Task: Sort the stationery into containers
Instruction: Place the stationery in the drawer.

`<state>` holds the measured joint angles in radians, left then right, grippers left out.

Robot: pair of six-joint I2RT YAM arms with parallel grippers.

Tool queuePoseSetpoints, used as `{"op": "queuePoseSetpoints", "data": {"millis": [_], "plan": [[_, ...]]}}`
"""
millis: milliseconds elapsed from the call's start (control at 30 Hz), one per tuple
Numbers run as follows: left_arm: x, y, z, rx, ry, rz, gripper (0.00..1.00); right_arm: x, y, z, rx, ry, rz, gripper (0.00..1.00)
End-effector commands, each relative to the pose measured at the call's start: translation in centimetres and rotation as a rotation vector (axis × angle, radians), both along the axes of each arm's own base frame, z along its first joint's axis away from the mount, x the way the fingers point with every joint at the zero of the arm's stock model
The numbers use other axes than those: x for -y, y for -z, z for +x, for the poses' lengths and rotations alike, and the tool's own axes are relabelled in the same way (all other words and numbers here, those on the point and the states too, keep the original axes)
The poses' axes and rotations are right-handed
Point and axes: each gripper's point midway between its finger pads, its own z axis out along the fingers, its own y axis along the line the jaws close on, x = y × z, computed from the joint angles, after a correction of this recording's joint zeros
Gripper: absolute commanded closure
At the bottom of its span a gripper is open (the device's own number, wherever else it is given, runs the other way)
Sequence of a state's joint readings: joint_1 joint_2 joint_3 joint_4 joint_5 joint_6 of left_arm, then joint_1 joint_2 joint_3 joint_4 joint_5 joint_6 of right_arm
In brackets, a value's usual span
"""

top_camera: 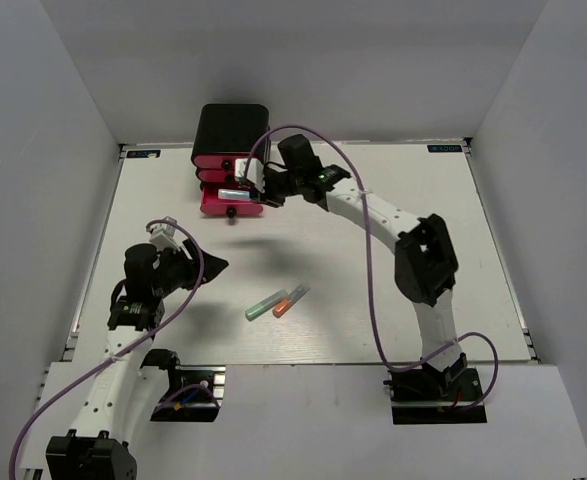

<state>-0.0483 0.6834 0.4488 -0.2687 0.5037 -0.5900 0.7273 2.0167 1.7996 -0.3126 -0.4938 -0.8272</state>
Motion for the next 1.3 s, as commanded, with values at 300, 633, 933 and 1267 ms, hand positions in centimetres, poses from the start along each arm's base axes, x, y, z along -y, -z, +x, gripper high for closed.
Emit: {"op": "queuePoseSetpoints", "data": {"millis": [300,633,933,1267], "plan": [[-0.1,-1.5,-1.7,0.03,-0.003,0.006,0.41,-6.8,0.2,8.6,0.175,0.191,0.172,1.0],[-0.2,-1.7,-2.2,0.016,0.0,0.014,0.39,-6.8,5.7,11.1,0.243,0.255,0.105,0.98],[0.2,-1.5,-1.7,-0.006,0.036,0.021,0.37,-6.2,5.2,10.5,0.229,0.254,0.105,0.57],[1.1,-0.3,0.8,-0.048,0.158,0.095,0.36,-3.9,-1.3,8.2,0.178,0.265,0.195,0.59]]}}
